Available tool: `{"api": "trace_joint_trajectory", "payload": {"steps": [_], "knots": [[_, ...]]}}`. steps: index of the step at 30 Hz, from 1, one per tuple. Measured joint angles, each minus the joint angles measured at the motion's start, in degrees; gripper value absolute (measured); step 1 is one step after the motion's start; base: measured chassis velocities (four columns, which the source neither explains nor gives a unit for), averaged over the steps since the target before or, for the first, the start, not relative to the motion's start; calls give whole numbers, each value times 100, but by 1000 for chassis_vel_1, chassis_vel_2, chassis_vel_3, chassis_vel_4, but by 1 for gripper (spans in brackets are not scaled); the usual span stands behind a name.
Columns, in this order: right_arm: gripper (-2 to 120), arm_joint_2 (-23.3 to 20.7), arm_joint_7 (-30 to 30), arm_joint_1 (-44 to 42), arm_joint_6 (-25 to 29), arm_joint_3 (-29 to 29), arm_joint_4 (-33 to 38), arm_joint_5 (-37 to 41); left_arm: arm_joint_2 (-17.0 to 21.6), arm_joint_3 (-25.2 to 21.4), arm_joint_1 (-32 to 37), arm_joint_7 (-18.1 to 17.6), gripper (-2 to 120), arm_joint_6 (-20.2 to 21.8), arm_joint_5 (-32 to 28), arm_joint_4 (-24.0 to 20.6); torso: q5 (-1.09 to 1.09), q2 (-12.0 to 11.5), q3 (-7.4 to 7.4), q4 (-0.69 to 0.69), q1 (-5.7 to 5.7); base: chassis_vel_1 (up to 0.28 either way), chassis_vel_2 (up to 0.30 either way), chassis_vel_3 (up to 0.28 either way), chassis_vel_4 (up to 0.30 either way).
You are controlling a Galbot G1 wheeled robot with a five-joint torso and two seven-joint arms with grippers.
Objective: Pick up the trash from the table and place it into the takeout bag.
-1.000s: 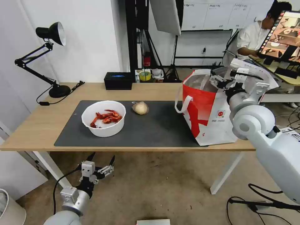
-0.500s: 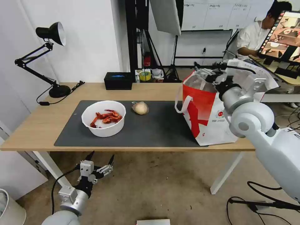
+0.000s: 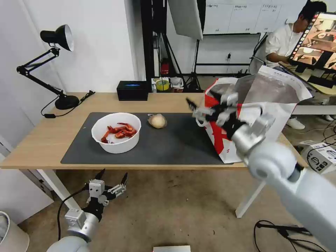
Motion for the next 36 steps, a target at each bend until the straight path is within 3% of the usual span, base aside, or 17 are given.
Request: {"api": "trace_joint_trajectory", "payload": {"steps": [10, 17, 24, 36], "knots": [[100, 435, 49, -1147, 706, 183, -47, -1406, 22, -16, -21, -2, 100, -8, -6, 5, -2, 0, 0, 1, 0, 0, 0, 0, 0], [100, 1305, 86, -2329, 1283, 508, -294, -2419, 15, -26, 7, 0, 100, -24, -35, 39, 0, 0, 0, -1, 0, 0, 0, 0, 0], [100, 1758, 309, -3030, 1554, 570, -491, -2869, -14, 0, -8, 5, 100, -28, -72, 50, -1, 0, 0, 0, 0, 0, 0, 0, 0], [100, 2027, 670, -3771, 1591, 718, -609, -3050, -92, 14, 30, 20, 100, -130, -3, 136, 0, 0, 0, 0, 0, 0, 0, 0, 0]]}}
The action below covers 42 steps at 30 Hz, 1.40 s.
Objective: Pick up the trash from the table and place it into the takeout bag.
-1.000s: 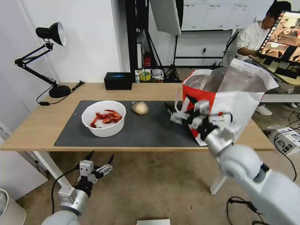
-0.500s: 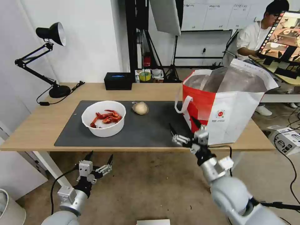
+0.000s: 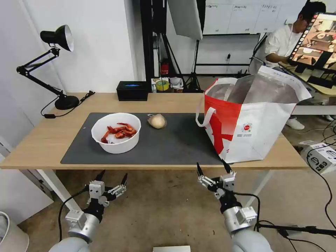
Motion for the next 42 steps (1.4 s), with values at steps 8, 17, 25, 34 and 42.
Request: {"api": "trace_joint_trajectory", "payload": {"steps": [8, 17, 25, 34, 42], "knots": [[100, -4, -1, -107, -30, -11, 2, 19, 3, 1, -9, 0, 100, -4, 12, 49, 0, 0, 0, 0, 0, 0, 0, 0, 0], [100, -20, 6, -84, -66, -33, 8, 35, 40, 42, -86, 0, 100, -19, 11, 129, 0, 0, 1, 0, 0, 0, 0, 0, 0], [100, -5, 21, -25, -87, -54, -25, 49, -10, 48, -108, -1, 100, -20, 3, 157, 0, 0, 1, 0, 0, 0, 0, 0, 0], [100, -18, 21, 83, -113, -144, -58, 52, 48, -24, -69, -2, 100, -23, -18, 156, 0, 0, 1, 1, 0, 0, 0, 0, 0], [100, -194, -90, 713, -234, -389, -47, 442, 84, -43, -75, -2, 100, -27, -41, 153, 1, -1, 1, 0, 0, 0, 0, 0, 0]]}}
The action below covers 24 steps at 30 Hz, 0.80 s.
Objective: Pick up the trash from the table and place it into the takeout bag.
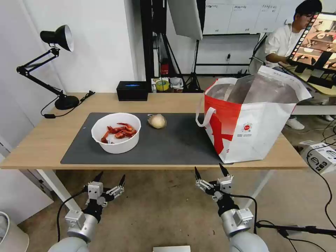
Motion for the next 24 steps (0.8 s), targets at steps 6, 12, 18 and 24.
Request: {"api": "trace_joint_trajectory", "payload": {"steps": [6, 12, 18, 24], "knots": [[100, -242, -200, 698, -194, -202, 82, 613, 35, -10, -1, -4, 100, 0, -72, -20, 0, 0, 0, 1, 0, 0, 0, 0, 0], [100, -622, -355, 1927, -503, -688, -27, 1534, 60, -45, -1, -18, 100, 12, -104, -29, 0, 0, 0, 1, 0, 0, 0, 0, 0], [100, -655, -336, 2983, -699, -1207, -427, 1994, 58, -47, -13, -26, 100, 24, -108, -15, 0, 0, 0, 2, 0, 0, 0, 0, 0], [100, -374, -137, 4261, -1009, -1961, -1263, 2407, 18, -56, -14, -29, 100, 26, -109, 63, -1, -1, 0, 1, 0, 0, 0, 0, 0]]}}
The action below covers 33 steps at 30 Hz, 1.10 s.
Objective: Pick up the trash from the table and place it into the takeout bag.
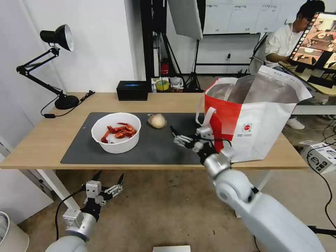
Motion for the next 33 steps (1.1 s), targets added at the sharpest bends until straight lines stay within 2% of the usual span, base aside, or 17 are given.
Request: {"api": "trace_joint_trajectory", "payload": {"steps": [5, 8, 9, 12, 22, 25, 33], "knots": [[100, 289, 168, 762, -264, -364, -620, 94, -2, -19, 1, 0, 100, 0, -2, 37, 1, 0, 0, 0, 0, 0, 0, 0, 0], [100, 650, 319, 1406, -617, -616, -1308, 186, -7, -24, 0, 0, 100, 0, -4, 56, 0, 0, 0, 0, 0, 0, 0, 0, 0], [100, 650, 319, 1406, -617, -616, -1308, 186, -7, -24, 0, 0, 100, 0, -4, 56, 0, 0, 0, 0, 0, 0, 0, 0, 0], [100, 1001, 388, 1834, -860, -805, -1931, 382, -8, -23, -1, 0, 100, 0, -5, 68, 0, 0, 0, 0, 0, 0, 0, 0, 0], [100, 1778, 631, 2463, -1431, -1036, -3176, 550, -2, -50, 14, 0, 100, 0, -15, 75, 0, 0, 0, 0, 1, 0, 0, 0, 0], [100, 2138, 647, 2769, -1722, -1068, -3712, 553, 9, -61, 28, 1, 100, -1, -25, 91, -1, 1, -1, 0, 0, 0, 0, 0, 0], [100, 2618, 594, 3048, -2248, -1049, -4419, 511, 12, -77, 14, 2, 100, -6, -73, 107, 0, 1, -1, 0, 0, 0, 0, 0, 0]]}}
